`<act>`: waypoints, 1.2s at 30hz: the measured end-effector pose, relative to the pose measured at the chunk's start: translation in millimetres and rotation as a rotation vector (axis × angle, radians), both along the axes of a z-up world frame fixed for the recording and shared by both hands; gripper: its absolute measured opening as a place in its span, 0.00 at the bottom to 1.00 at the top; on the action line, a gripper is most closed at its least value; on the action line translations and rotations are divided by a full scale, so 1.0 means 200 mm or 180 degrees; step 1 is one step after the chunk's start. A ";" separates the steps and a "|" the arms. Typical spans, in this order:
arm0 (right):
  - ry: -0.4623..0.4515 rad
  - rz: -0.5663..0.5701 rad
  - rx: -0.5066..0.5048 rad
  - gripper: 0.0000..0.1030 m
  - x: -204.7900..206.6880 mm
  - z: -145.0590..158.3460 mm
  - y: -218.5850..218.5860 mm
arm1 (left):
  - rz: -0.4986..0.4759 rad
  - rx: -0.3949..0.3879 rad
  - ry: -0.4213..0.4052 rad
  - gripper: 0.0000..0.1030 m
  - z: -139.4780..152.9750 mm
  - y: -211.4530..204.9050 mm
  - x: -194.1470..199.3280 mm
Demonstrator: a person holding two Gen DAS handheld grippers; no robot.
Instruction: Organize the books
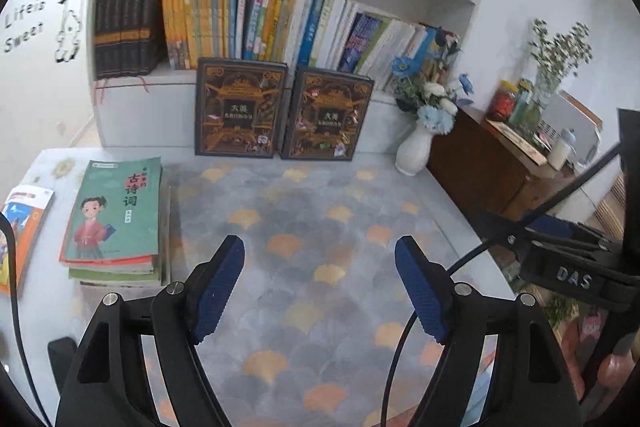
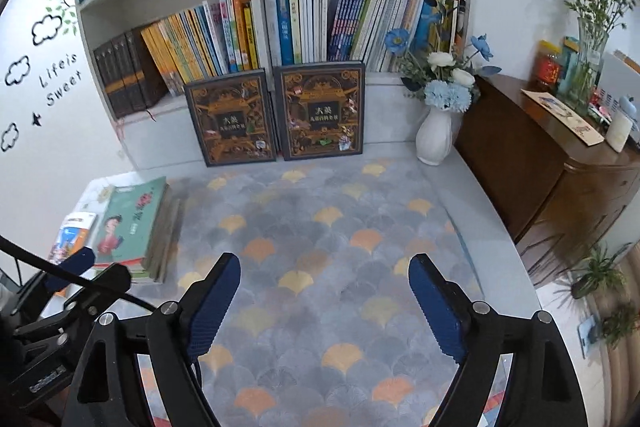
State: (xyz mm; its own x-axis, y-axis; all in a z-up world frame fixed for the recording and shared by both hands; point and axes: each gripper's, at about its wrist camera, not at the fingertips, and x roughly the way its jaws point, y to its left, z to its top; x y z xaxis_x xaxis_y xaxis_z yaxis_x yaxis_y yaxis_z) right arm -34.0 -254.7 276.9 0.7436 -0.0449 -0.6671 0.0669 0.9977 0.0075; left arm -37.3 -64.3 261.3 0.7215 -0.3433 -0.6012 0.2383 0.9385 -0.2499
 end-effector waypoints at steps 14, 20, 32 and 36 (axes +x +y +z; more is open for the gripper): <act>0.0409 0.0008 0.0097 0.82 0.00 -0.11 -0.23 | 0.0648 0.0250 0.0029 0.74 0.07 -0.15 -0.09; 0.0385 0.0007 0.0057 0.82 0.00 -0.11 -0.30 | 0.0877 0.0400 -0.0166 0.95 0.11 -0.18 -0.13; 0.0399 0.0000 0.0001 0.82 0.03 -0.12 -0.35 | 0.0812 0.0780 0.0063 0.98 0.10 -0.23 -0.07; 0.0404 0.0005 -0.0053 0.82 0.03 -0.12 -0.34 | 0.0872 0.0868 0.0008 0.98 0.15 -0.21 -0.04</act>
